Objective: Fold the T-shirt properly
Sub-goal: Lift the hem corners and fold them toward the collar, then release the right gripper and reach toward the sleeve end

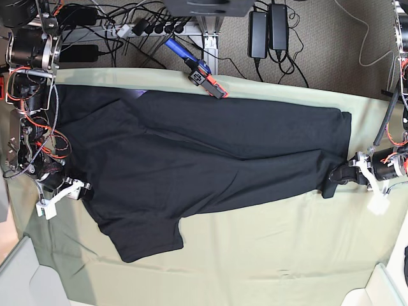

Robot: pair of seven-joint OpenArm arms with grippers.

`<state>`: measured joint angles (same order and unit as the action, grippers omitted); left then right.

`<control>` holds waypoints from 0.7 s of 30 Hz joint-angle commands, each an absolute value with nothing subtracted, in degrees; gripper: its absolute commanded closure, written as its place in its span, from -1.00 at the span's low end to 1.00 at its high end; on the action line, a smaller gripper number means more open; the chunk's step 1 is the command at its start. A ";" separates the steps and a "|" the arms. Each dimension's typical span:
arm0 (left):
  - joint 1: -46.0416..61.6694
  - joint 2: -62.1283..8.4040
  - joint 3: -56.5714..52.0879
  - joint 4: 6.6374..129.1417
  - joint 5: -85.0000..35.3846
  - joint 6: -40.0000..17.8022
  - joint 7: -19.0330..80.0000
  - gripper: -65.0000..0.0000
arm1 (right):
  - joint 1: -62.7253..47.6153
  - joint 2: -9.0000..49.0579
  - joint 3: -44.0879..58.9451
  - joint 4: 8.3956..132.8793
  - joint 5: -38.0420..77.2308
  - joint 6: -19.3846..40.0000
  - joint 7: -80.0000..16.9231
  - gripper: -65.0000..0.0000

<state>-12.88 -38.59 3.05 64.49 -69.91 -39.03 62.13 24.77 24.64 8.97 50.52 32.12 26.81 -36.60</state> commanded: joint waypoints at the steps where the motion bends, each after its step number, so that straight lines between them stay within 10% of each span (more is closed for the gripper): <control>1: -14.13 -39.86 2.68 65.32 -71.13 -40.00 61.34 1.00 | 26.15 25.50 8.60 51.37 32.64 31.35 -36.25 0.01; 21: -14.13 -39.86 2.68 65.32 -71.13 -40.00 61.32 1.00 | 26.20 25.50 8.21 53.52 39.13 31.35 -40.53 0.02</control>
<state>-12.88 -38.57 3.05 64.49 -69.95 -39.03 62.13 24.62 24.69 8.05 52.31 38.13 26.81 -41.19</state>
